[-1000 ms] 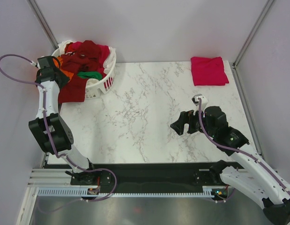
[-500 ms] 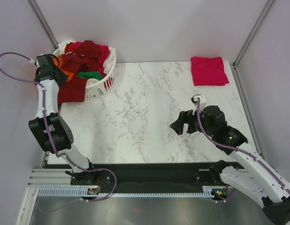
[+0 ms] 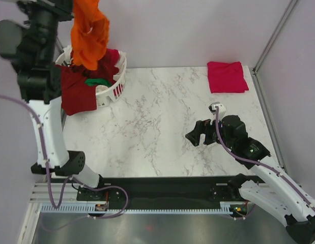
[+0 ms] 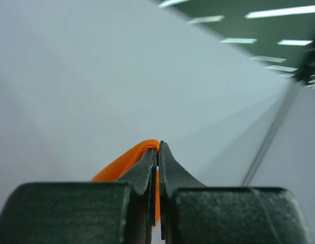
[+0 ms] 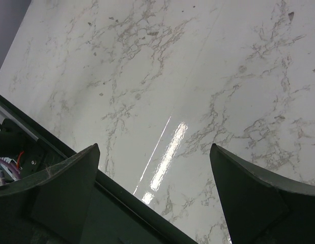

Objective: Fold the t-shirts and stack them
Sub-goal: Move the tshirt to the center of the board

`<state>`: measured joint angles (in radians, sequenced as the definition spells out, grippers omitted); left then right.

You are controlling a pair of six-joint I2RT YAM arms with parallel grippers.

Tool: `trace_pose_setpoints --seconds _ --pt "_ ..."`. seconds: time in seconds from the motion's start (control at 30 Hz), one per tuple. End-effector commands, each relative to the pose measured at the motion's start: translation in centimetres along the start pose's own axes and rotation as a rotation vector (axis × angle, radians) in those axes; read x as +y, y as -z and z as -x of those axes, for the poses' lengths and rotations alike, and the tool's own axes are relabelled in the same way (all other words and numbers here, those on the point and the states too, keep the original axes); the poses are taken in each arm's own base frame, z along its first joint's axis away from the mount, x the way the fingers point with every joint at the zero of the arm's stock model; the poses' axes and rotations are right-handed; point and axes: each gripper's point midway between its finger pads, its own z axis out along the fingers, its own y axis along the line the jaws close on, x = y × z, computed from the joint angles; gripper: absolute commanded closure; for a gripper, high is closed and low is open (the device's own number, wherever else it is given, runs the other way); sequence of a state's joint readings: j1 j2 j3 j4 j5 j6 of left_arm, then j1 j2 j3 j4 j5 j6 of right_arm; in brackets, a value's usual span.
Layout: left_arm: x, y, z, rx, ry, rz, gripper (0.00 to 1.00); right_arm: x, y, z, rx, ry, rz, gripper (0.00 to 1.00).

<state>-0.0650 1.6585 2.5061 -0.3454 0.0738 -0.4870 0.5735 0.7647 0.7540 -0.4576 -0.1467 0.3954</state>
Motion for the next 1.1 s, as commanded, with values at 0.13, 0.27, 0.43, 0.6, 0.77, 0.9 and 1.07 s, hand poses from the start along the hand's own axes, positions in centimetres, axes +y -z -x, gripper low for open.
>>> trace_pose_setpoints --seconds 0.13,0.27,0.43,0.6,0.77,0.9,1.07 --pt "-12.8 7.7 11.6 -0.254 0.109 -0.501 0.98 0.2 1.1 1.3 -0.072 0.021 0.002 0.02" --pt "-7.8 6.5 0.3 0.068 0.248 -0.346 0.98 -0.8 3.3 3.5 -0.177 0.012 -0.083 0.02" --pt "1.8 13.8 -17.8 0.482 0.340 0.021 0.49 -4.5 9.1 7.1 -0.349 -0.094 -0.371 0.02" --pt "9.0 27.2 -33.3 0.954 0.368 0.352 0.12 -7.9 12.7 5.9 -0.322 -0.256 -0.635 0.02" --pt "9.2 32.2 -33.7 0.957 0.374 0.373 0.00 -8.2 10.9 4.2 -0.248 -0.301 -0.655 0.02" --pt "8.3 34.1 -33.1 0.966 0.368 0.335 0.02 -5.0 6.7 3.4 -0.121 -0.254 -0.448 0.02" --pt "8.6 35.8 -32.8 0.977 0.331 0.349 0.04 -1.5 -0.2 -5.3 0.252 -0.279 -0.185 0.02"
